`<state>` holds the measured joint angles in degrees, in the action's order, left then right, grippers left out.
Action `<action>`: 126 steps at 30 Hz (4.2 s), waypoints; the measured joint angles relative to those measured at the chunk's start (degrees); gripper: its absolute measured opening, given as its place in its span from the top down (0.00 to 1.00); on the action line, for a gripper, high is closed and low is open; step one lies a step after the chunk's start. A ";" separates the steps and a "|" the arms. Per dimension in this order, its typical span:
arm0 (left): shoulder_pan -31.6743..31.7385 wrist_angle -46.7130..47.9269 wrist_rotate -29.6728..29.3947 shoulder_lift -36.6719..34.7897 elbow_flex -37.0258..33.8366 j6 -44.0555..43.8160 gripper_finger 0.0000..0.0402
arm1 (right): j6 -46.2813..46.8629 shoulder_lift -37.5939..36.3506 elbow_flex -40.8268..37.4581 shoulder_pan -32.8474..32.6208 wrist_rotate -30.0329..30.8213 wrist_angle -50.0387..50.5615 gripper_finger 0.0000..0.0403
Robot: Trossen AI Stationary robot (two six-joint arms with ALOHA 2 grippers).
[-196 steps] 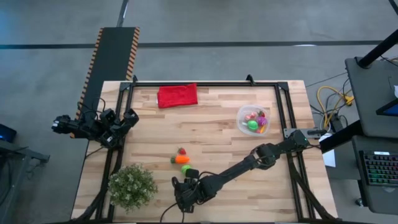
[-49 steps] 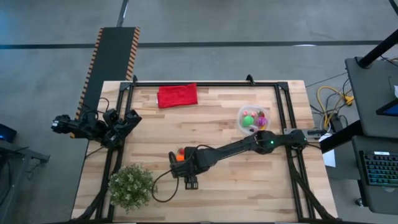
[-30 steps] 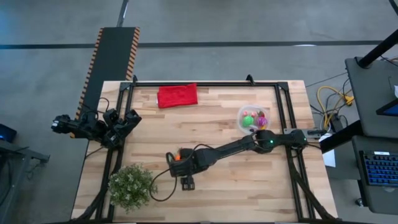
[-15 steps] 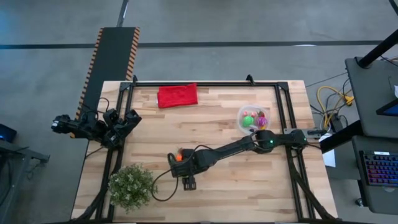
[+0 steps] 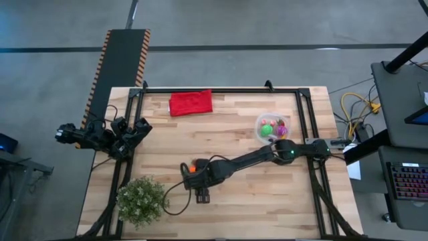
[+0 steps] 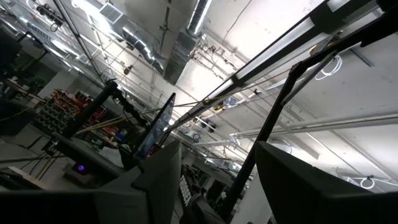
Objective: Pick and placing Produce into tupperware
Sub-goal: Put the green cabbage into the transparent container, then put the red strawberry into the transparent container
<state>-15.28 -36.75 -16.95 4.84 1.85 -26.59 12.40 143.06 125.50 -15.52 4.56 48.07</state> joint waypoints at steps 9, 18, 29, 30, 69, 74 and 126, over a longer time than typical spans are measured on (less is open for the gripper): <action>0.01 -0.04 -0.01 0.00 0.00 0.00 0.52 | 7.77 -0.88 9.53 -0.08 -0.48 19.57 0.43; -0.01 0.01 -0.04 0.00 0.00 0.26 0.52 | 29.36 -13.35 8.33 0.19 -0.65 37.72 0.43; 0.00 -0.06 -0.02 0.00 0.00 0.35 0.52 | 48.79 -27.49 -10.93 6.26 1.47 42.07 0.43; -0.01 -0.04 -0.02 0.00 0.00 0.31 0.52 | 49.50 -29.55 -14.70 7.51 1.16 41.45 0.43; 0.00 0.00 -4.31 0.00 0.00 0.52 0.52 | 41.48 -55.34 -71.50 47.20 2.62 6.19 0.43; -0.01 0.02 -4.28 0.00 0.00 0.52 0.52 | 39.94 -54.47 -68.90 45.85 4.19 5.29 0.37; 0.01 0.11 -4.35 0.13 -0.02 -0.11 0.52 | 31.02 0.64 7.86 10.27 -1.23 12.47 0.39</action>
<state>-15.27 -36.64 -21.30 4.97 1.83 -26.70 43.42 143.70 133.36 -5.25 3.33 60.55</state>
